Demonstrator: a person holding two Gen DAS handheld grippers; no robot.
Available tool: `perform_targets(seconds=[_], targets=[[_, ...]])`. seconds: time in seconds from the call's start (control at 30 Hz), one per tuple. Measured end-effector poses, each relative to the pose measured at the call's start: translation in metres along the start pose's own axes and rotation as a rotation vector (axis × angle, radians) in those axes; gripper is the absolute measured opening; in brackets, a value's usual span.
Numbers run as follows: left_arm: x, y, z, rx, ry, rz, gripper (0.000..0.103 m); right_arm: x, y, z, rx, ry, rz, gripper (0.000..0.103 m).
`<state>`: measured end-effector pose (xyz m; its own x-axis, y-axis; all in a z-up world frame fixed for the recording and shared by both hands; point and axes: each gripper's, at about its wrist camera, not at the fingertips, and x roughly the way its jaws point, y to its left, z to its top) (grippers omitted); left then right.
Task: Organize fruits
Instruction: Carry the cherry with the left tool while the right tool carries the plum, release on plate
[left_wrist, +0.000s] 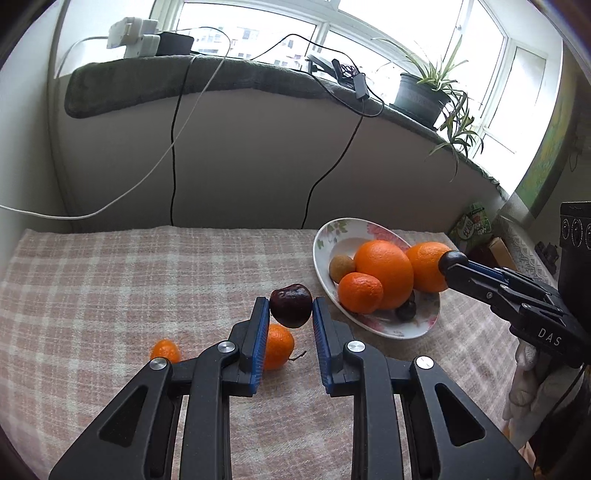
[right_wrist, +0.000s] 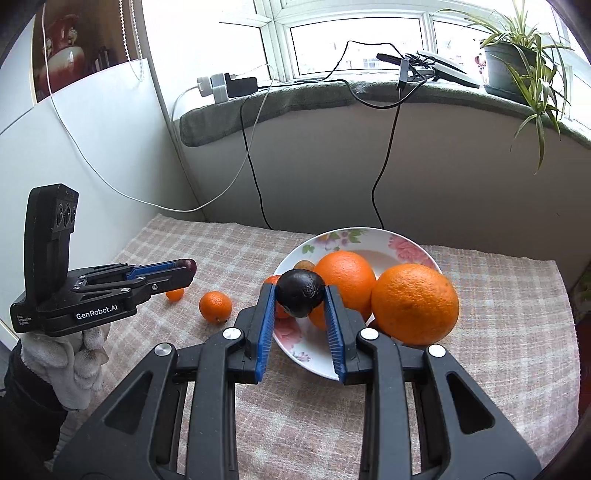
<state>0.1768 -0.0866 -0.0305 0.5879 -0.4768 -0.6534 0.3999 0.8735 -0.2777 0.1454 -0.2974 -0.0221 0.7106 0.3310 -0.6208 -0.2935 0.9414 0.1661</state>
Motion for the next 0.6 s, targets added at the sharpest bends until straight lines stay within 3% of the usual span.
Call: perform_targets(seconds=[0.6], targets=[[0.052, -0.033, 0.046, 0.018, 0.024, -0.087, 0.022, 0.012, -0.054, 0.034, 0.033, -0.008, -0.016, 0.028]])
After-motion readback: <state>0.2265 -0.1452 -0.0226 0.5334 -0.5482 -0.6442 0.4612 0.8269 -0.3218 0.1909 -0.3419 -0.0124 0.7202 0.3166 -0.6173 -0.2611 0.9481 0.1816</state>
